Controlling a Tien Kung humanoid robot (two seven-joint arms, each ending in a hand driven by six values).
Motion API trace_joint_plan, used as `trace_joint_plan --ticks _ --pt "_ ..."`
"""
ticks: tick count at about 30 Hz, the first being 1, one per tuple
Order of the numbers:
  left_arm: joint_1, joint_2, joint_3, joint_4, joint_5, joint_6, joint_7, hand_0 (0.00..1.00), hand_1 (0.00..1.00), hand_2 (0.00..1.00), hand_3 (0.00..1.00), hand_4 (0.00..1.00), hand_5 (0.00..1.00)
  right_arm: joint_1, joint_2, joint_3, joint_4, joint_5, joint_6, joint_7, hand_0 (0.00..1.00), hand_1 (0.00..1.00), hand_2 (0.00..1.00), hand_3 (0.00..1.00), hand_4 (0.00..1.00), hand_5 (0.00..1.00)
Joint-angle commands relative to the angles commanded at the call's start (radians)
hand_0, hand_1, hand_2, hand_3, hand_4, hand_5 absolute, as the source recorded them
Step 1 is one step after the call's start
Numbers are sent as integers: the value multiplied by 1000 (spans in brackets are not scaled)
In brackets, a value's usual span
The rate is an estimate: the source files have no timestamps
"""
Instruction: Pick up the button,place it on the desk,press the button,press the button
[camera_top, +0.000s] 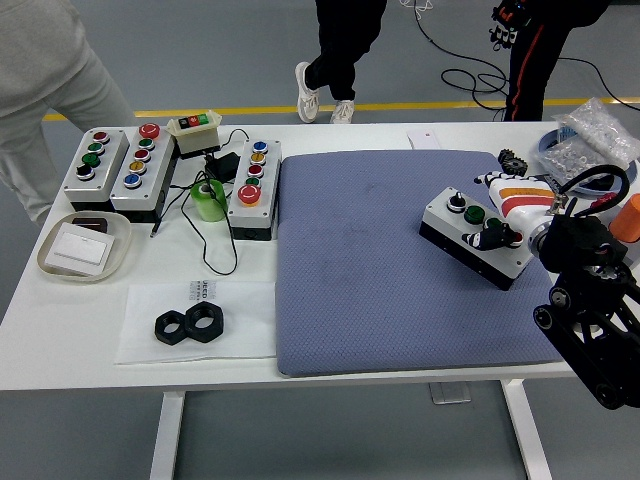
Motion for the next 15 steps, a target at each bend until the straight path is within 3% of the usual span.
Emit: trace_joint_plan --ticks 15 --pt "-5 -1 12 0 -12 1 -2 742 914 982 949 608 998 13 13 -12 -43 0 -3 -5 932 904 936 896 864 330"
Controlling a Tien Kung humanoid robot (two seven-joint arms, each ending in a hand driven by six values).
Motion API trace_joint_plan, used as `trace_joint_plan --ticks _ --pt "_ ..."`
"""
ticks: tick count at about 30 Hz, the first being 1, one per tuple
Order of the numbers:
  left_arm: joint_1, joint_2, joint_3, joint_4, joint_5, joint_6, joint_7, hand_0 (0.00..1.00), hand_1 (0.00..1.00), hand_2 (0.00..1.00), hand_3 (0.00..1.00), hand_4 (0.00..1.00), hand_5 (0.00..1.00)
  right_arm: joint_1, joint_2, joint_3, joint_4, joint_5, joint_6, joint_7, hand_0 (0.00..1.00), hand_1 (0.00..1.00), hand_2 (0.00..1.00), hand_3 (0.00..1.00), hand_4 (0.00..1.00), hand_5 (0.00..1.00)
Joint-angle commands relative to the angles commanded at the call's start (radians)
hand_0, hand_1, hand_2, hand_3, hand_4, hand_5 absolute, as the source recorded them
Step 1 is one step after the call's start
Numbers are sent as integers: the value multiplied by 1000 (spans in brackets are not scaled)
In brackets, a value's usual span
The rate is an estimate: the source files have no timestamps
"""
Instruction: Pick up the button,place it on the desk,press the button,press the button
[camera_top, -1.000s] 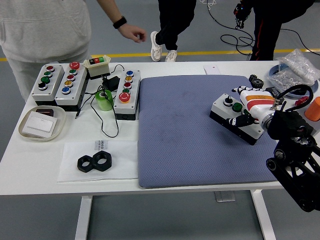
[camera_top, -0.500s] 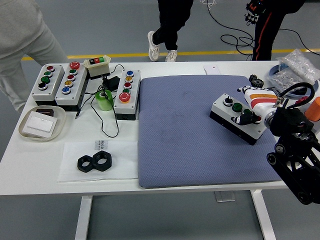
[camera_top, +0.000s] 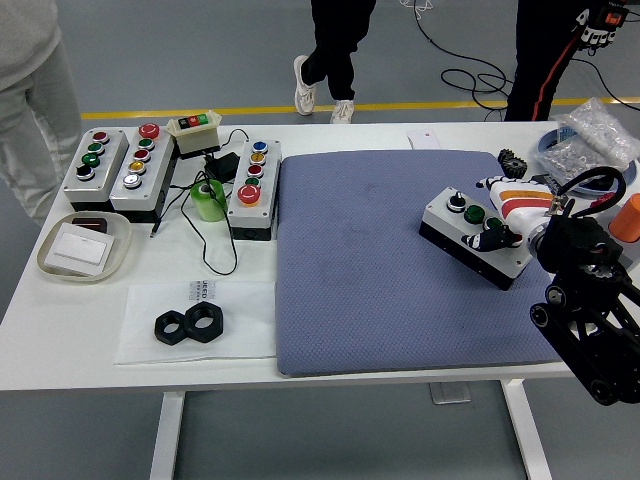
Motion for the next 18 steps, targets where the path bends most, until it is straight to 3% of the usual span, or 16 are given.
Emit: trace_joint_plan --ticks 18 --pt "-3 -4 19 0 -18 2 -5 742 913 982 948 606 998 7 50 20 -75 0 -7 4 932 902 935 894 861 321"
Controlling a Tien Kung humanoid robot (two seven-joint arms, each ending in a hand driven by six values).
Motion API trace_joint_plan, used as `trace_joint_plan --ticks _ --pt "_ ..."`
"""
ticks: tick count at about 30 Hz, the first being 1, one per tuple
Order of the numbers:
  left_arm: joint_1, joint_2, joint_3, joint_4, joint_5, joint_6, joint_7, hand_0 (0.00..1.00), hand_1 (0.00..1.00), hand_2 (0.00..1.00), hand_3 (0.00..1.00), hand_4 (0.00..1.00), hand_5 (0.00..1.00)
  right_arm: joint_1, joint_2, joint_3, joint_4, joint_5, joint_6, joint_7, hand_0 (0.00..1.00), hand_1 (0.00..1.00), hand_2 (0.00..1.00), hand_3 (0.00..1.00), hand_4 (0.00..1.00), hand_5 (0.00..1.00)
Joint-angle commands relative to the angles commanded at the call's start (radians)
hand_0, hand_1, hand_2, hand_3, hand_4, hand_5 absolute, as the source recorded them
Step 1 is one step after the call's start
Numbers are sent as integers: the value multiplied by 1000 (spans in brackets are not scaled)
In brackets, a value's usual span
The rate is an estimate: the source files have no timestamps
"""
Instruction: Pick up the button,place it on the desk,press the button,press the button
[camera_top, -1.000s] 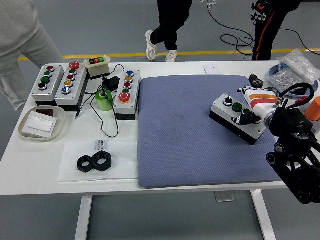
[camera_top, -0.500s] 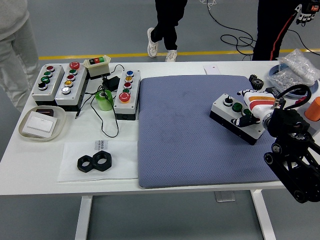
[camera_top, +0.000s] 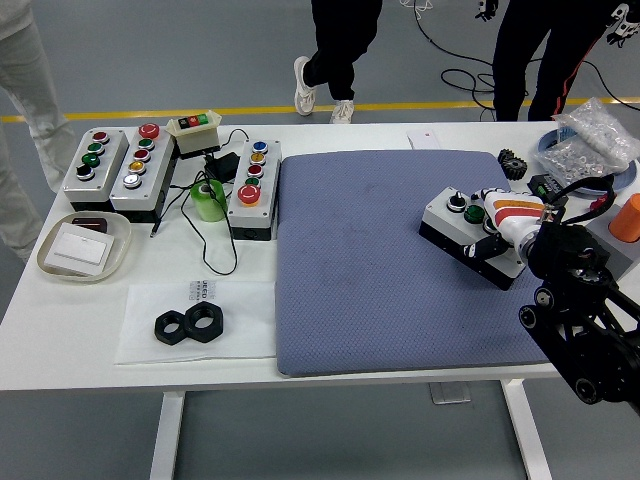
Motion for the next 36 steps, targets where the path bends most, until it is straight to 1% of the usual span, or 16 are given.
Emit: trace_joint_plan --ticks 3,4,9,10,21,22,27,28,33,34,36 --pt "0 -1 -2 0 2 0 0 742 913 982 948 606 998 5 3 -3 -13 0 -2 0 932 902 935 894 861 321" --pt "0 -1 -1 0 2 0 0 742 915 982 949 607 998 6 3 -5 -15 0 -2 0 920 876 914 890 862 315" --pt "0 -2 -7 0 9 0 1 742 915 982 949 607 998 13 4 -21 -34 0 -2 2 920 876 914 890 862 315" --pt "0 -2 -7 0 9 0 1 742 914 982 949 606 998 14 4 -26 -38 0 0 4 906 852 886 892 858 305" --pt "6 -3 -16 0 24 -1 3 742 914 982 948 607 998 12 4 -35 -62 0 5 11 904 846 891 895 859 310" --pt "8 -3 -17 0 24 -1 3 742 914 982 949 607 998 11 3 -37 -61 0 7 11 861 844 904 905 857 300" --pt "12 -3 -20 0 27 -1 4 742 914 982 949 607 998 4 4 -41 -57 0 7 3 861 844 904 905 857 300" --pt "12 -3 -20 0 27 -1 5 742 914 982 949 607 998 2 3 -42 -56 0 6 1 477 584 634 825 764 117" --pt "14 -3 -24 0 31 -2 6 742 914 982 949 607 998 0 0 -43 -48 0 2 -4 477 584 634 825 764 117" --pt "14 -3 -25 0 32 -2 6 742 914 982 949 608 998 0 0 -43 -46 0 -1 -6 318 372 426 663 661 2" --pt "14 -4 -29 0 35 -2 7 742 914 982 949 608 998 0 -1 -42 -40 0 -14 -13 318 372 426 663 661 2"
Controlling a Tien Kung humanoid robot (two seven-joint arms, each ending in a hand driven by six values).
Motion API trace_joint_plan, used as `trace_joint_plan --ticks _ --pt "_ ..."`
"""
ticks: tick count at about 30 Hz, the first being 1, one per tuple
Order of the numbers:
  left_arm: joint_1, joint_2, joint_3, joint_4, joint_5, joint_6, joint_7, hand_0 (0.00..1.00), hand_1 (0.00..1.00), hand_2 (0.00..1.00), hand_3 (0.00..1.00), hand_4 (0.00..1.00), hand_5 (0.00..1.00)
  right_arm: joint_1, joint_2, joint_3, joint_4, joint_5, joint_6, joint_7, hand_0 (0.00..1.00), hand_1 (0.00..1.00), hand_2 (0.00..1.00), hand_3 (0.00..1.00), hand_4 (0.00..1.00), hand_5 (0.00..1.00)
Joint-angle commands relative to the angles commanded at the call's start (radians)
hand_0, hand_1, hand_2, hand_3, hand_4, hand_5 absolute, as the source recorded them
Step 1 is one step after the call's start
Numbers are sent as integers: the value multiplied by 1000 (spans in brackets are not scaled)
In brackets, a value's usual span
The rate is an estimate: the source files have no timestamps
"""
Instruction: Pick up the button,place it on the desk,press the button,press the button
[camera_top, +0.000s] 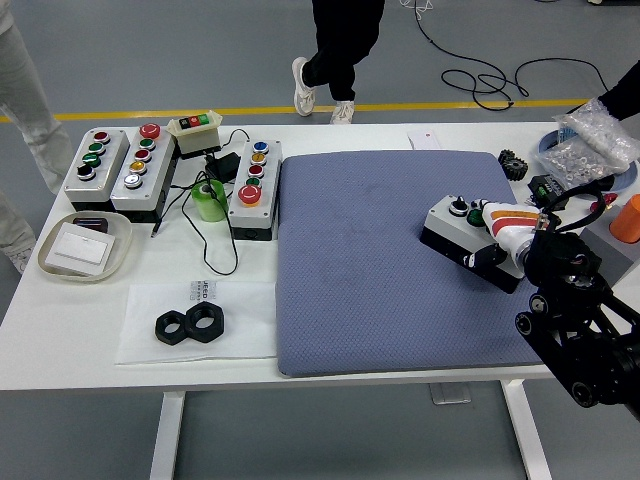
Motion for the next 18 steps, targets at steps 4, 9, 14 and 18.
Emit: trace_joint_plan --ticks 4,9,14,18 --pt "-1 0 1 0 0 -1 0 742 913 982 949 608 998 0 -4 1 10 0 -10 -4 261 279 343 510 601 2" --pt "-1 1 4 0 -4 0 0 742 913 982 949 608 998 1 -7 5 21 0 -34 -15 261 279 343 510 601 2" --pt "-2 1 5 0 -6 0 0 742 914 982 949 609 998 1 -10 3 27 0 -51 -21 242 257 310 459 573 2" --pt "-3 1 6 0 -7 -1 0 742 914 982 948 608 998 1 -14 3 31 0 -53 -21 230 252 304 450 566 2"
